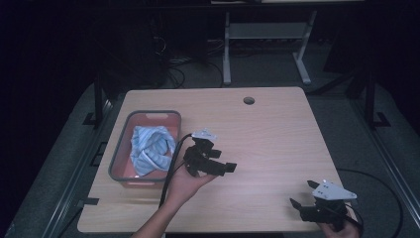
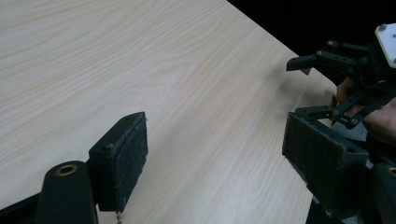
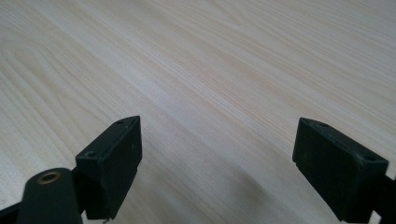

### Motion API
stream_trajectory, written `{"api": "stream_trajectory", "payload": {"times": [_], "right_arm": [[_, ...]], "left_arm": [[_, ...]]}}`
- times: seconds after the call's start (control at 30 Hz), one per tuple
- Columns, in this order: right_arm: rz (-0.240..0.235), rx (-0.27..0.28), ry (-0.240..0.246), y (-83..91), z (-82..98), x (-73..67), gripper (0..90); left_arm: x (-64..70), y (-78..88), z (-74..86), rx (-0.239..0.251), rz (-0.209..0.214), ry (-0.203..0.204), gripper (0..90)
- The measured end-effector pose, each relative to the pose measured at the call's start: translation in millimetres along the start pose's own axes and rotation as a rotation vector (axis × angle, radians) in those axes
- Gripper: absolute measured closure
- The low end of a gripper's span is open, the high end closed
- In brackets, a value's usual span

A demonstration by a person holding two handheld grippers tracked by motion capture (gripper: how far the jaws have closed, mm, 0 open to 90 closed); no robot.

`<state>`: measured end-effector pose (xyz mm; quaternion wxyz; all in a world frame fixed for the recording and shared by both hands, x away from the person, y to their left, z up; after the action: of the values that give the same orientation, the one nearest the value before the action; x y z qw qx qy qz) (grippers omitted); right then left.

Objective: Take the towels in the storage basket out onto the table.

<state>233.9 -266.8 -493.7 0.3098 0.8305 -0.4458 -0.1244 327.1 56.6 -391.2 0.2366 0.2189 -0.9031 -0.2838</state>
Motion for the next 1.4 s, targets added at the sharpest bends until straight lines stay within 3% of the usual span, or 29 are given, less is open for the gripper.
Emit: {"api": "stream_trajectory", "payload": {"times": [0.17,0.37,0.77,1.4], "right_arm": [[0.0,0.002,0.002,0.3,-0.4,-0.5,15.2],[0.002,0.003,-0.007,0.9,-0.1,-0.1,15.2],[0.0,0.002,0.005,0.5,-0.3,-0.3,15.2],[0.005,0.002,-0.004,1.3,0.2,0.9,15.2]], "left_arm": [[-6.8,9.8,-3.3,0.014,0.002,0.018,21.6],[-21.1,26.8,-4.1,0.003,-0.05,0.022,21.6],[-39.3,60.6,-6.8,0.023,-0.106,0.041,21.8],[-82.3,112.1,-0.2,0.058,-0.2,0.121,22.2]]}}
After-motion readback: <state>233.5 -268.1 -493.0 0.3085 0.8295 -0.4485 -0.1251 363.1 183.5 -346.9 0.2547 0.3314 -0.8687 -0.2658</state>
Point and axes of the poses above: each handheld gripper's, and its own axes: y roughly backward along the jaws, z roughly out of its underside, x roughly to its right, the point moved 4 cm from there along -y, roughly forward along the jaws, and after that the axes turned 3 degrees about -y, right-handed, at the moved point
